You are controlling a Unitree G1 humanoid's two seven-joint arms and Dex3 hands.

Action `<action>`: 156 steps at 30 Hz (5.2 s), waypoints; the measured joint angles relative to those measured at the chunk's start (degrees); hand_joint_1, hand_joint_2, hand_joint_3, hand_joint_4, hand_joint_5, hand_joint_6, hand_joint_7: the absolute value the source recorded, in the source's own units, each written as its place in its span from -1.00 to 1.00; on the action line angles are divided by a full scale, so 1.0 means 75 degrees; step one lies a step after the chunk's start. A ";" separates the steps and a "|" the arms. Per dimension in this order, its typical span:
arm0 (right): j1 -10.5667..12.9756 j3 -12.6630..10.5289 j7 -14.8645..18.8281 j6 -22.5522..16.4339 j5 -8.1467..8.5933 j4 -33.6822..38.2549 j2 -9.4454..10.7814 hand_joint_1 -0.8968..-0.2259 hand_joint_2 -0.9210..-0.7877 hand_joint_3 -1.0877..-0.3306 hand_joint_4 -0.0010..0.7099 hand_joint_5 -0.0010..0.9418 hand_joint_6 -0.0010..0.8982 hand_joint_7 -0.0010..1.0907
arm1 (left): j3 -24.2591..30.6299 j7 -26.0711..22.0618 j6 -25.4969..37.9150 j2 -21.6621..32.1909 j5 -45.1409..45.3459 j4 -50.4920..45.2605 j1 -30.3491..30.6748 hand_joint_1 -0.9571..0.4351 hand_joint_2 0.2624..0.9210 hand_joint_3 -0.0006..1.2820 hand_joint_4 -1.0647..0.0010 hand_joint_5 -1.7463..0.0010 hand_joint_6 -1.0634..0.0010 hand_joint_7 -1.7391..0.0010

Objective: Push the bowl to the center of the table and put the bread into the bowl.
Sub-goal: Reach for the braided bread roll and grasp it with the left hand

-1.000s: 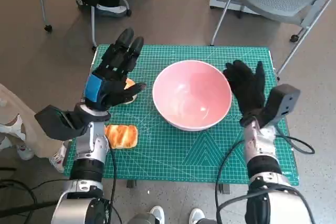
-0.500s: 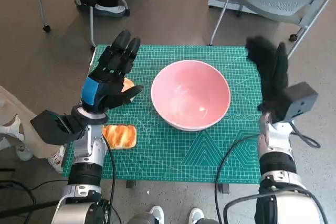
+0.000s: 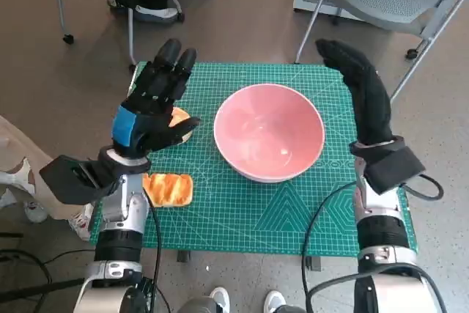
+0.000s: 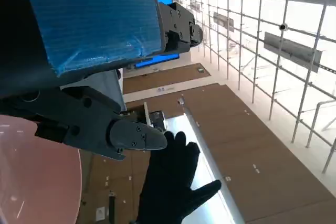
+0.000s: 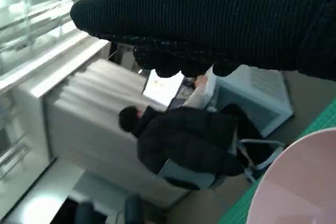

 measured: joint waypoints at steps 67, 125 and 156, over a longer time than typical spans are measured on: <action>0.0411 0.0304 0.0009 0.0574 0.0318 -0.1059 0.0086 -0.36 -1.00 -0.41 -0.49 -0.99 -0.70 -0.59 | -0.1249 -0.1388 0.6797 0.6241 0.5271 -0.8835 0.3723 -0.03 0.18 -0.97 1.00 1.00 0.75 0.98; 0.0468 0.0034 0.1007 0.0640 0.1020 -0.1026 0.0048 -0.30 -1.00 -0.40 -0.50 -1.00 -0.82 -0.44 | -0.3606 -0.0269 0.6847 0.4822 0.7132 -0.6561 0.2044 0.01 0.30 -0.98 0.81 0.99 0.62 0.99; 0.0568 0.0013 0.0897 0.0694 0.1028 -0.0984 0.0048 -0.31 -1.00 -0.40 -0.50 -0.99 -0.88 -0.35 | -0.4084 -0.0350 0.6939 0.4460 0.7557 -0.5690 0.1782 -0.01 0.33 -0.99 0.75 1.00 0.60 1.00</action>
